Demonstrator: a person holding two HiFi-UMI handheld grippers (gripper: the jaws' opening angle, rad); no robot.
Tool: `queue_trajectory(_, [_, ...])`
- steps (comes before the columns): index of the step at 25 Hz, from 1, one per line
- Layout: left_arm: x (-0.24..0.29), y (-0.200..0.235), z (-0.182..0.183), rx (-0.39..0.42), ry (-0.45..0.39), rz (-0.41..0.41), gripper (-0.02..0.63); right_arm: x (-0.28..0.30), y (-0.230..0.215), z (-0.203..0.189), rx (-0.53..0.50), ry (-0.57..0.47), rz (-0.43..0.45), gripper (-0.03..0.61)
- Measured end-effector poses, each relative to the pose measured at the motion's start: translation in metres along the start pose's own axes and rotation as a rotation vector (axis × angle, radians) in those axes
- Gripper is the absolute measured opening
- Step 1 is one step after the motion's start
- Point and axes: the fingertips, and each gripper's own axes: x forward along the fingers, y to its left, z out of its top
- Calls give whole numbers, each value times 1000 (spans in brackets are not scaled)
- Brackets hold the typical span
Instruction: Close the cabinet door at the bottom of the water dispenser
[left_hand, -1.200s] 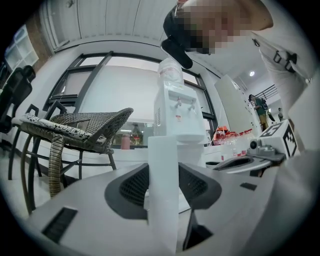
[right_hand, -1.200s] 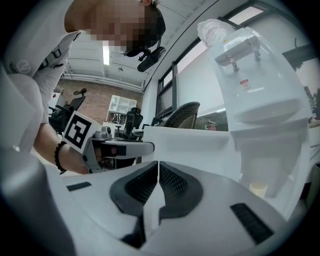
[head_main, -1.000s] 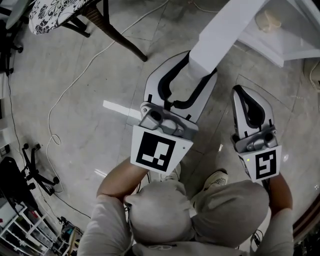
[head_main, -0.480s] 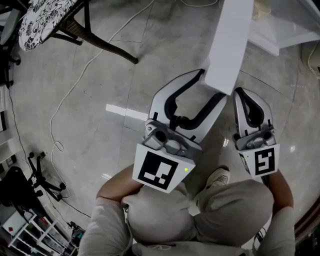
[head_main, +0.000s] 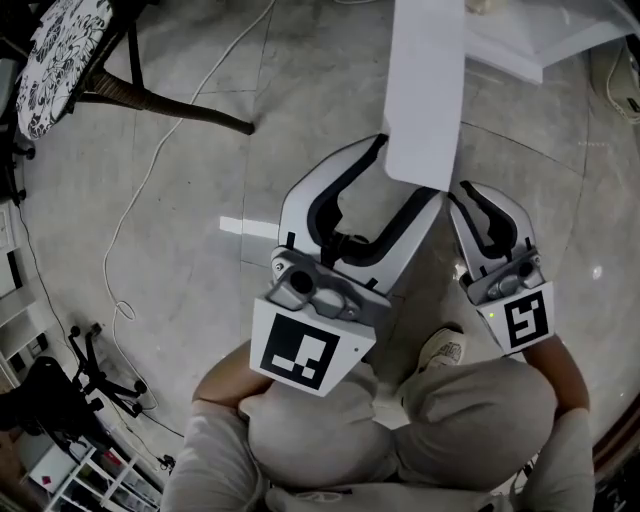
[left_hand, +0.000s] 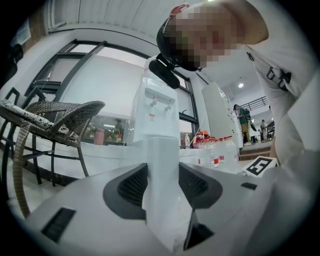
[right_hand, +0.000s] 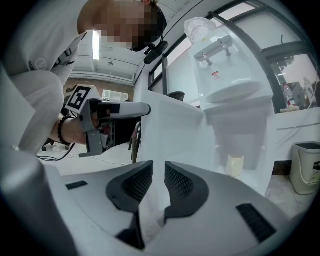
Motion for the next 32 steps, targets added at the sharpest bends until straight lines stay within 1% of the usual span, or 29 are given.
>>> queue_trajectory(1, [1, -2, 0, 2, -2, -5, 196, 0, -1, -2, -1, 3, -3, 85])
queue_trajectory(5, [6, -11, 0, 6, -6, -24, 199, 1, -4, -10, 0, 19, -15, 114])
queue_trajectory(9, [7, -14, -1, 10, 2, -24, 201, 3, -3, -19, -19, 42, -15, 160])
queue_trajectory(14, [6, -14, -1, 14, 7, -27, 199, 10, 6, -28, -40, 53, -1, 190])
queue_trajectory(18, [10, -26, 0, 19, 2, -65, 195, 22, 16, -36, -71, 77, 8, 207])
queue_trajectory(20, [14, -34, 0, 38, 0, -88, 136, 24, 13, -38, -62, 85, -15, 218])
queue_trajectory(25, [21, -45, -2, 43, 3, -124, 133, 21, -3, -35, -41, 55, -72, 218])
queue_trajectory(29, [29, -56, -2, 48, 1, -159, 133, 16, -22, -26, -48, 13, -127, 218])
queue_trajectory(32, [35, -64, -3, 48, 4, -187, 133, 13, -30, -25, -50, 2, -154, 218])
